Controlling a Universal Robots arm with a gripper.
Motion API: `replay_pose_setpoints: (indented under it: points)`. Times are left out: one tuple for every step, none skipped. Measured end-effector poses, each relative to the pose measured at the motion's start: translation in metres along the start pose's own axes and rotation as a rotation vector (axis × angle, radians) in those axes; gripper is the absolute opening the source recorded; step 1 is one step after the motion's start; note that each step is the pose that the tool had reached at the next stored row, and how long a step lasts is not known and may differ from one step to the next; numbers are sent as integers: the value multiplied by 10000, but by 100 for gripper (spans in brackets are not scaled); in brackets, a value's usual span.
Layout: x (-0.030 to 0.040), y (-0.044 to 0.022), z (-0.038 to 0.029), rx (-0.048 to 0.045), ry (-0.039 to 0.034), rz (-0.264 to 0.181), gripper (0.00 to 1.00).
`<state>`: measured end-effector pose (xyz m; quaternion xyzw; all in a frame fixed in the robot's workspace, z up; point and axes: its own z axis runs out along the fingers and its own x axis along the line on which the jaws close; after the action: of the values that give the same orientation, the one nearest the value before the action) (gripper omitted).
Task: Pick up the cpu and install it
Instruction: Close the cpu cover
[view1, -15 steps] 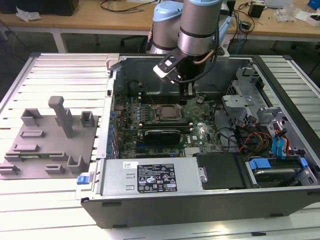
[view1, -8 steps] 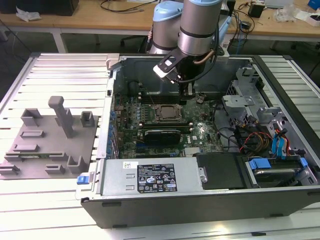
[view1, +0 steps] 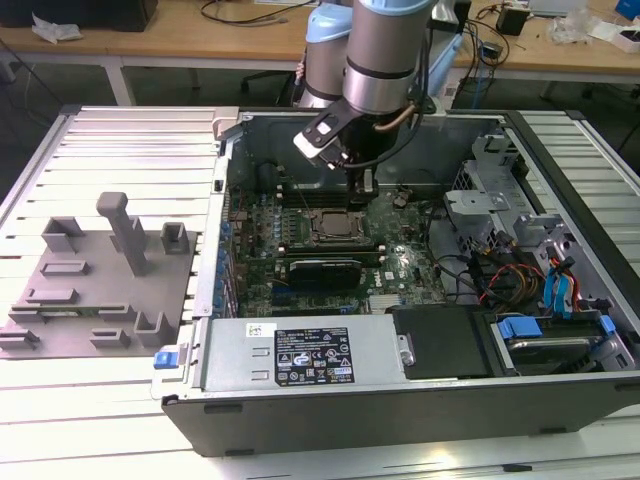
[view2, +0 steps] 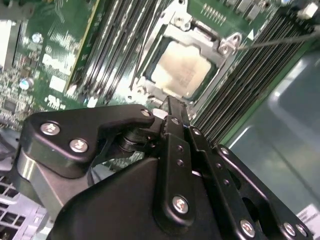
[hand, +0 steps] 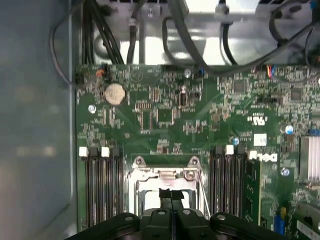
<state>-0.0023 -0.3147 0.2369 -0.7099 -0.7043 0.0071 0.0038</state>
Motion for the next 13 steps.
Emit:
replay_pose_setpoints:
  points:
    - [0, -19, 11, 0, 0, 1, 11]
    - [0, -38, 21, 0, 0, 1, 11]
    - [-1, -71, 35, 0, 1, 0, 11]
    - [-2, -98, 38, 0, -2, 0, 11]
    - [-2, -128, 42, -3, -1, 1, 11]
    - [-1, -133, 42, -3, 0, 1, 11]
    - [-1, -133, 42, -4, 0, -1, 11]
    - [-1, -134, 43, -4, 1, -1, 11]
    - [-1, -134, 43, -4, 0, -43, 11]
    - [-2, -134, 43, -5, -4, -274, 11]
    - [-1, -134, 43, -7, -7, -528, 11]
    - [-1, -134, 43, -8, -10, -712, 11]
    - [-2, -134, 43, -8, -13, -861, 11]
